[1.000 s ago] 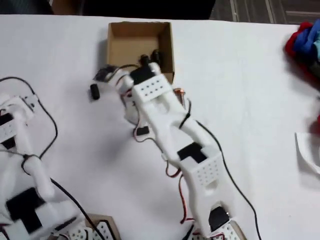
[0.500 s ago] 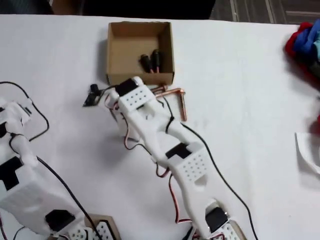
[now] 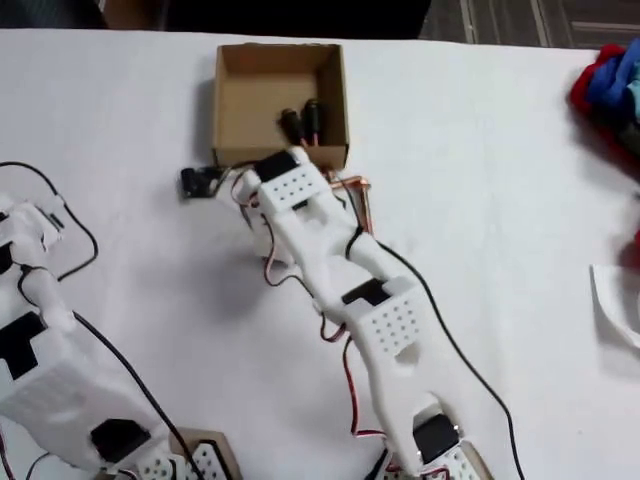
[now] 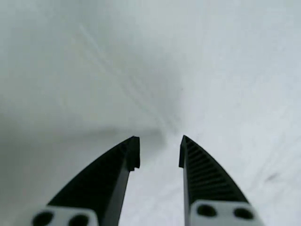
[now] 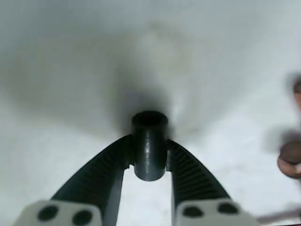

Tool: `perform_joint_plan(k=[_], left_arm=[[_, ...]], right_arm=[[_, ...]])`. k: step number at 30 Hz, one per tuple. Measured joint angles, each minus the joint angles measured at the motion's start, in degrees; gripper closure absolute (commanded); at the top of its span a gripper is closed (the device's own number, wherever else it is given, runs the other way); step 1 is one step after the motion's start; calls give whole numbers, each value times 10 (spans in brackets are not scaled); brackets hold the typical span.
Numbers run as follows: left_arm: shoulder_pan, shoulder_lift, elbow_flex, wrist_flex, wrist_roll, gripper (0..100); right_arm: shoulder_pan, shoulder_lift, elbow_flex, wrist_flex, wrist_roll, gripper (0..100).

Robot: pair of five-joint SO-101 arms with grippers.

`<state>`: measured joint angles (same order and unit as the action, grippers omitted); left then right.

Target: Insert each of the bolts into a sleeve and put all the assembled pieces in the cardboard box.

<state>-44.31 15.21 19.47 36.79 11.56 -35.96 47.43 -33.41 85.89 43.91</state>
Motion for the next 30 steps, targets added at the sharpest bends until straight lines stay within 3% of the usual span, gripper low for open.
perform_joint_plan(k=[6,12,18,30], left_arm=[[0,0,0,0,0,842],[0,0,0,0,0,842],[0,0,0,0,0,842],[0,0,0,0,0,842]], right_arm=[[0,1,0,-2,-15,973],[-4,4,-15,-4,-78,774],[-5,8,-33,-22,-98,820],[0,36,-51,-28,-99,822]])
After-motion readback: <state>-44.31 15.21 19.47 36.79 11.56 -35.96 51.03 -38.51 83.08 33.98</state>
